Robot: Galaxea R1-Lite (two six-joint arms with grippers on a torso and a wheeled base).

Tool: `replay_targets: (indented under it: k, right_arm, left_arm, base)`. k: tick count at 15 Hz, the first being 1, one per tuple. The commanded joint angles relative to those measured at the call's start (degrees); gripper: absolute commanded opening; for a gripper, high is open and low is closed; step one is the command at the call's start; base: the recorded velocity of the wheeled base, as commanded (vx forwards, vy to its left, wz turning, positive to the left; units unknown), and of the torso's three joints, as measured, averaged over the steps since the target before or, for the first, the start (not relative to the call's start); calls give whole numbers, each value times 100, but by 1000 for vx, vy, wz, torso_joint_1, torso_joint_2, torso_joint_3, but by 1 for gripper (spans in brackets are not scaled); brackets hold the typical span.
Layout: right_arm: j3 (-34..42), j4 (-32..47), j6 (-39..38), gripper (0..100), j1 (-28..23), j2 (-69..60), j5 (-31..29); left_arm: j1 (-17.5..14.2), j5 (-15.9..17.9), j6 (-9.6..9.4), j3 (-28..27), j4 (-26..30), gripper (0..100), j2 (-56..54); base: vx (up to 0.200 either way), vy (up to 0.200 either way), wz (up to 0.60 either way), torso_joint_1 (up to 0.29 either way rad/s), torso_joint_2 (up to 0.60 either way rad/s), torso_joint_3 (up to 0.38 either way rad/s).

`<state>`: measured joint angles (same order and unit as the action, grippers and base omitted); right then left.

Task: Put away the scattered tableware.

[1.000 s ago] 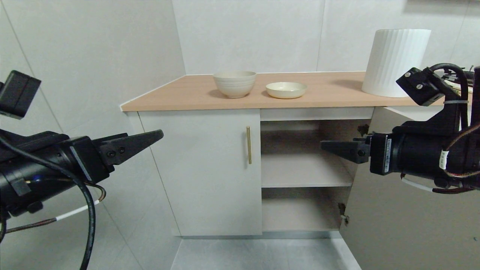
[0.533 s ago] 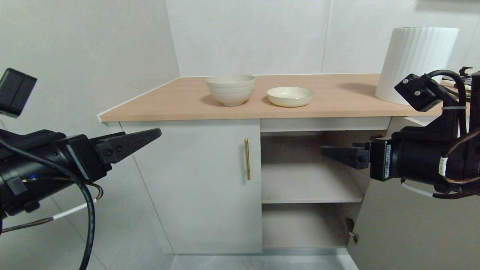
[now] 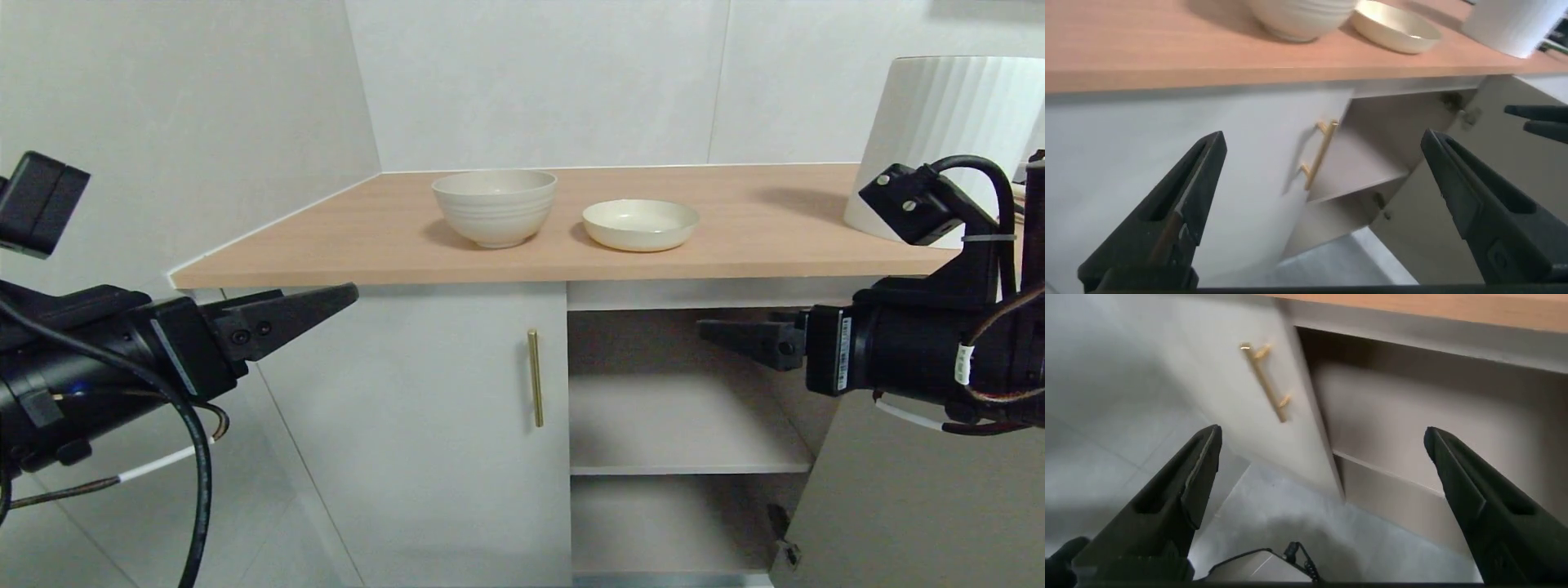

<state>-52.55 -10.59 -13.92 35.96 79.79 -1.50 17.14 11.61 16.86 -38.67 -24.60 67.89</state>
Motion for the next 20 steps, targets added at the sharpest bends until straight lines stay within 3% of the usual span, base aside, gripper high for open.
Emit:
replay_targets:
  k: [1,4,7,11,16,20]
  right_arm:
    - [0,-4,3,100,-10,46,-8]
    - [0,-4,21,100,-72,54,-8]
    - [35,-13,30,100,-72,63,-8]
    - [105,-162,39,100,-81,142,-17]
    - [149,-356,39,100,-89,248,-26]
    - [351,-1358,47,100,-265,635,-26]
  left_arm:
    - [0,8,2,0,-1,100,49]
    - [0,61,28,8,-10,100,269]
    - [0,61,300,-9,-45,100,374]
    - [0,52,318,-9,-62,100,568]
    - [0,44,336,-185,-493,100,1156]
    - [0,44,634,-1187,-273,100,1983]
  base:
    - [0,0,0,0,0,0]
    - [0,0,0,26,-142,-114]
    - [0,0,0,95,-281,-294]
    - [0,0,0,137,-521,-310]
    - [0,0,0,177,-465,-291]
    - [0,0,0,165,-403,-236]
